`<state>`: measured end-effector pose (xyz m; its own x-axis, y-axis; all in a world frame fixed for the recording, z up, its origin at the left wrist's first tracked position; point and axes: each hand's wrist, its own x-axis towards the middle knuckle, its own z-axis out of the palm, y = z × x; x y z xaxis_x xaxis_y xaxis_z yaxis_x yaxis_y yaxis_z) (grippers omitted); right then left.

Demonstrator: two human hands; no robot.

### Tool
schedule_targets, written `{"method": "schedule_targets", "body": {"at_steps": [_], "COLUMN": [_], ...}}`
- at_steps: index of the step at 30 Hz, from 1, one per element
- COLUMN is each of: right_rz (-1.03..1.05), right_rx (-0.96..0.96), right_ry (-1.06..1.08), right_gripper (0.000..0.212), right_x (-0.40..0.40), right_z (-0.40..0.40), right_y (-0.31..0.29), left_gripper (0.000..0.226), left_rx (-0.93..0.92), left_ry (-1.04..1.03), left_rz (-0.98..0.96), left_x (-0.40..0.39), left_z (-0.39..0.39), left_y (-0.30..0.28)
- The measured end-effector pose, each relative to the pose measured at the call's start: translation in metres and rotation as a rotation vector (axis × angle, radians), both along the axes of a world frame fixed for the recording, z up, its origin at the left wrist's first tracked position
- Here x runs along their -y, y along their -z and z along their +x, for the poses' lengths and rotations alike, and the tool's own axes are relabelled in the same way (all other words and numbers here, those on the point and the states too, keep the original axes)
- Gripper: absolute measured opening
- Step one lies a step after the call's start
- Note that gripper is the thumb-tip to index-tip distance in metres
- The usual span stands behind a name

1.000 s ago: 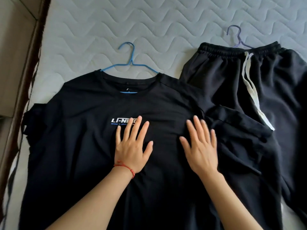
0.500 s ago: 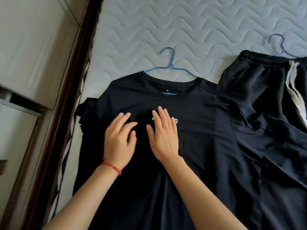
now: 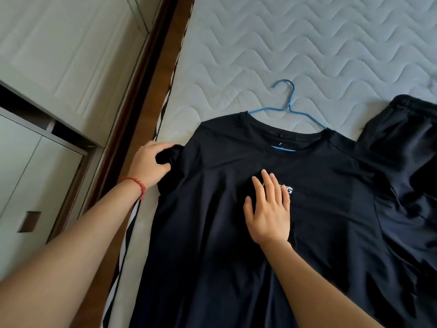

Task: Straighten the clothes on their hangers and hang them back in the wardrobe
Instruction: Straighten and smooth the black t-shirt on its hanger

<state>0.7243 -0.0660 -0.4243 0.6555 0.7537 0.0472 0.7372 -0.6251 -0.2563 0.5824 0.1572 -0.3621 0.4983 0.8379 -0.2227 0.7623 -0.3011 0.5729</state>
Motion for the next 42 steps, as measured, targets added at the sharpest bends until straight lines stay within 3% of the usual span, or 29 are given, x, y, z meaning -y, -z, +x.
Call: {"method": "schedule_targets", "body": {"at_steps": [3, 6, 10, 12, 14, 16, 21, 25, 26, 29, 31, 34, 37, 40, 42], "right_rz": [-0.015, -0.032, -0.052, -0.052, -0.050, -0.048, -0.044, -0.041, -0.040, -0.028, -0.023, -0.017, -0.005, -0.009, -0.011], "right_rx": [0.015, 0.025, 0.036, 0.035, 0.037, 0.037, 0.035, 0.044, 0.046, 0.053, 0.053, 0.052, 0.054, 0.057, 0.062], "right_ry": [0.000, 0.002, 0.007, 0.007, 0.006, 0.007, 0.011, 0.015, 0.015, 0.011, 0.010, 0.013, 0.014, 0.013, 0.013], "right_gripper": [0.048, 0.049, 0.049, 0.049, 0.049, 0.050, 0.050, 0.050, 0.050, 0.050, 0.050, 0.050, 0.049, 0.050, 0.050], "right_x": [-0.001, -0.002, -0.002, -0.002, -0.002, -0.002, -0.002, -0.002, -0.002, -0.002, -0.002, -0.002, -0.002, -0.002, -0.002], "right_z": [0.000, 0.000, 0.000, 0.000, 0.000, -0.001, -0.001, -0.001, -0.001, -0.001, -0.002, -0.002, -0.002, -0.002, -0.002], "right_y": [0.000, 0.001, 0.001, 0.001, 0.002, 0.001, 0.000, 0.001, 0.001, 0.002, 0.002, 0.001, 0.002, 0.002, 0.002], "left_gripper": [0.036, 0.020, 0.007, 0.016, 0.013, 0.018, 0.073, 0.105, 0.099, 0.047, 0.039, 0.040, 0.032, 0.021, 0.027], "left_rx": [-0.051, 0.068, 0.433, 0.631, 0.680, 0.534, 0.086, 0.139, 0.193, 0.223, 0.289, 0.346, 0.146, -0.118, -0.260], "left_ry": [0.031, -0.190, -0.605, -0.829, -0.914, -0.871, -0.862, -0.840, -0.831, -0.772, -0.793, -0.845, -0.753, -0.719, -0.708], "left_rz": [0.072, 0.025, -0.314, -0.502, -0.592, -0.648, -0.625, -0.778, -0.758, -0.485, -0.336, -0.259, -0.214, -0.349, -0.326], "left_x": [-0.001, 0.000, -0.015, -0.031, -0.046, -0.053, -0.031, -0.016, -0.013, -0.004, -0.004, -0.005, 0.003, 0.006, 0.004], "left_z": [0.003, 0.003, -0.006, -0.013, -0.022, -0.031, -0.050, -0.061, -0.060, -0.059, -0.065, -0.081, -0.095, -0.104, -0.102], "left_y": [0.003, 0.001, -0.024, -0.039, -0.046, -0.035, 0.008, 0.020, 0.020, 0.020, 0.016, 0.017, 0.023, 0.035, 0.038]}}
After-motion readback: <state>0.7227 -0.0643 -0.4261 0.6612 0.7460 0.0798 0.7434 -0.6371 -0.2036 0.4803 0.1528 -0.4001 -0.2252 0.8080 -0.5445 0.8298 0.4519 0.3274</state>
